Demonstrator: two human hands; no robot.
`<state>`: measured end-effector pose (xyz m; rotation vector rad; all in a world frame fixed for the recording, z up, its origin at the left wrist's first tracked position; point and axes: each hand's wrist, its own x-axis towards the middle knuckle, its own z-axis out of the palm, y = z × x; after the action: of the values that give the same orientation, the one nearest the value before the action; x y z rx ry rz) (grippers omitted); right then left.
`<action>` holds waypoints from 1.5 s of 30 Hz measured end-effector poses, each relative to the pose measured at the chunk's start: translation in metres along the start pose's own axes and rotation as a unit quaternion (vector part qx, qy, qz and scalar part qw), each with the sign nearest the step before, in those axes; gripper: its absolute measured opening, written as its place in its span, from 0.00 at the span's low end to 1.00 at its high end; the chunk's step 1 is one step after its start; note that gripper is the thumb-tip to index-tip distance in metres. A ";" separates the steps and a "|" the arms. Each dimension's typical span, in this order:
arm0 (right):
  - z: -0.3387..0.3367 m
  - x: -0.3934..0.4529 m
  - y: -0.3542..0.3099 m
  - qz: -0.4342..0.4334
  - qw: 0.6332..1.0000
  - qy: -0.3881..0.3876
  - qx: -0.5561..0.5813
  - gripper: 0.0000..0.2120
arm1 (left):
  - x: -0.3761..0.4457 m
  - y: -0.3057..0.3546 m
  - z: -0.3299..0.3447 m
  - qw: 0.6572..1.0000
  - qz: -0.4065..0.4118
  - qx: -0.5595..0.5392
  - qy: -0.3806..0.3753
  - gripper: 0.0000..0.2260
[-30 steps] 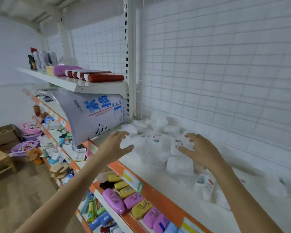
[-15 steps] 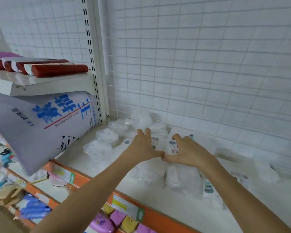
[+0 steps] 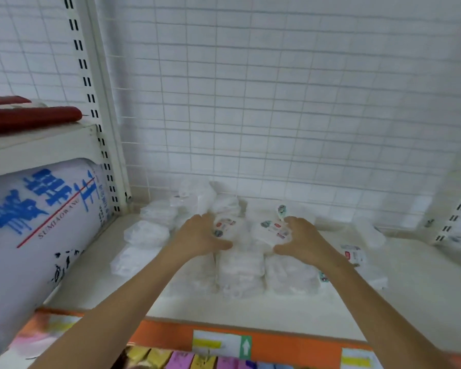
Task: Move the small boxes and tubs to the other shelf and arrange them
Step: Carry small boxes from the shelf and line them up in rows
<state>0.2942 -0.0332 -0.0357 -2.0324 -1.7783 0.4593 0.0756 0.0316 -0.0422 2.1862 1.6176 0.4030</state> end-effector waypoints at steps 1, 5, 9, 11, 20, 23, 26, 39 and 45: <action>0.000 -0.003 0.002 -0.001 1.000 0.010 0.004 0.34 | 0.002 -0.003 -0.002 1.000 0.023 -0.001 0.003 0.31; -0.011 -0.017 0.017 -0.059 0.995 0.083 -0.020 0.34 | 0.006 -0.014 -0.006 0.988 0.146 -0.031 0.037 0.32; -0.031 -0.042 0.040 -0.059 0.986 0.149 -0.040 0.33 | 0.004 -0.017 -0.008 0.964 0.252 -0.056 0.063 0.30; -0.037 -0.056 0.057 -0.048 0.982 0.174 -0.055 0.33 | 0.003 -0.011 -0.005 0.950 0.298 -0.059 0.069 0.31; -0.061 -0.135 0.135 0.019 0.969 0.235 -0.074 0.32 | -0.014 0.068 0.047 0.913 0.394 -0.090 0.054 0.32; -0.076 -0.171 0.170 0.066 0.960 0.255 -0.094 0.34 | -0.019 0.110 0.075 0.900 0.426 -0.091 0.025 0.31; -0.093 -0.214 0.207 0.116 0.953 0.267 -0.089 0.34 | -0.032 0.160 0.107 0.886 0.451 -0.106 -0.002 0.31; -0.147 -0.397 0.343 0.242 0.915 0.316 -0.070 0.36 | -0.100 0.355 0.252 0.839 0.525 -0.129 -0.064 0.33; -0.170 -0.443 0.387 0.303 0.900 0.307 -0.070 0.35 | -0.106 0.428 0.293 0.832 0.534 -0.120 -0.088 0.31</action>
<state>0.6501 -0.5290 -0.0890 -2.4499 -0.8129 -0.1594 0.5375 -0.2210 -0.0996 2.6038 0.0810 0.6169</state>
